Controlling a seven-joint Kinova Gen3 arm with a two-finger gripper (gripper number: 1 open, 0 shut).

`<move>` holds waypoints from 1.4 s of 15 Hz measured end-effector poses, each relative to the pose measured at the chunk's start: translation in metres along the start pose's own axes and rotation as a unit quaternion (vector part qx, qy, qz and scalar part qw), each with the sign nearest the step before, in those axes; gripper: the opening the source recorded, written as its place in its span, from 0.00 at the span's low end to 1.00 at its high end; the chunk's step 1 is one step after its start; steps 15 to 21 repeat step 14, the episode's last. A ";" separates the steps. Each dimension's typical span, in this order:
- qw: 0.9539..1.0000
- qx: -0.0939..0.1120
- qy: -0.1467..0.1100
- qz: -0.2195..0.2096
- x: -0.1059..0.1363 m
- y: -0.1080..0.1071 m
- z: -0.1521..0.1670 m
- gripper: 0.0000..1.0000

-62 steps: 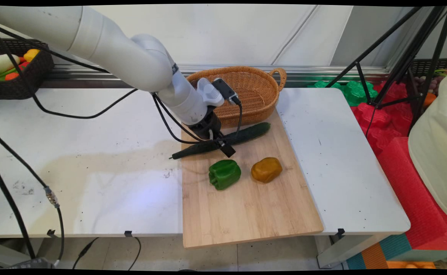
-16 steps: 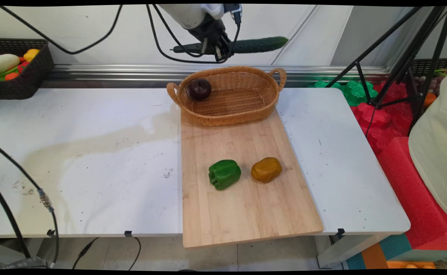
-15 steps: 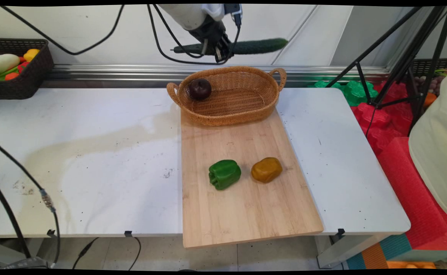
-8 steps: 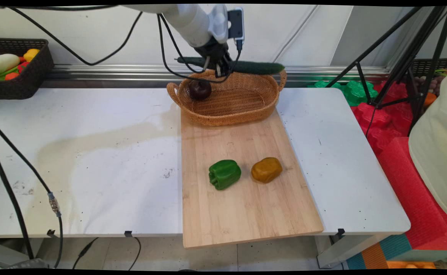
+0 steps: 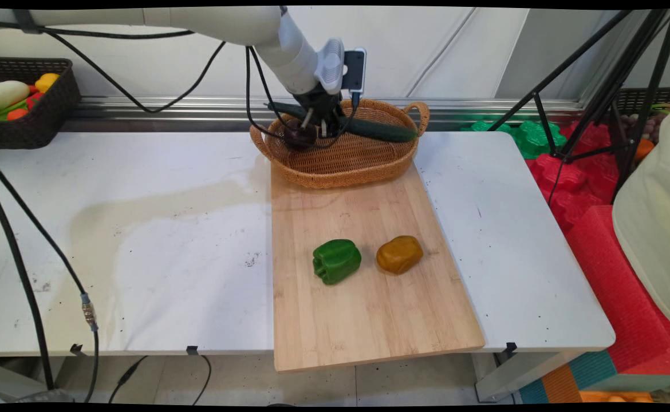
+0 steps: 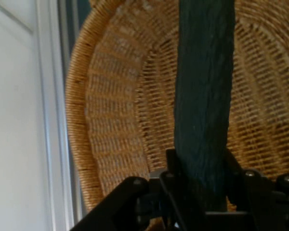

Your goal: Place the picked object in the vegetable basket

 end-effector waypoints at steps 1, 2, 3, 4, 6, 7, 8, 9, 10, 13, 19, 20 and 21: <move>1.000 -0.004 -0.001 0.005 -0.001 0.002 0.003 0.00; 1.000 -0.006 -0.003 0.008 -0.001 0.003 0.005 0.00; 1.000 -0.009 -0.003 0.013 -0.002 0.004 0.008 0.00; 1.000 -0.011 -0.004 0.018 -0.002 0.006 0.011 0.00; 0.999 -0.016 -0.005 0.028 -0.003 0.008 0.014 0.00; 0.999 -0.017 -0.005 0.032 -0.004 0.009 0.015 0.00; 0.999 -0.019 -0.004 0.037 -0.003 0.010 0.016 0.00; 0.999 -0.020 -0.004 0.042 -0.003 0.011 0.016 1.00; 0.999 -0.020 -0.003 0.046 -0.003 0.012 0.016 1.00; 0.998 -0.020 0.000 0.052 -0.004 0.014 0.014 1.00; 0.998 -0.019 0.001 0.054 -0.004 0.015 0.012 1.00; 0.998 -0.019 0.001 0.054 -0.004 0.015 0.012 1.00; 0.998 -0.019 0.001 0.054 -0.004 0.015 0.012 1.00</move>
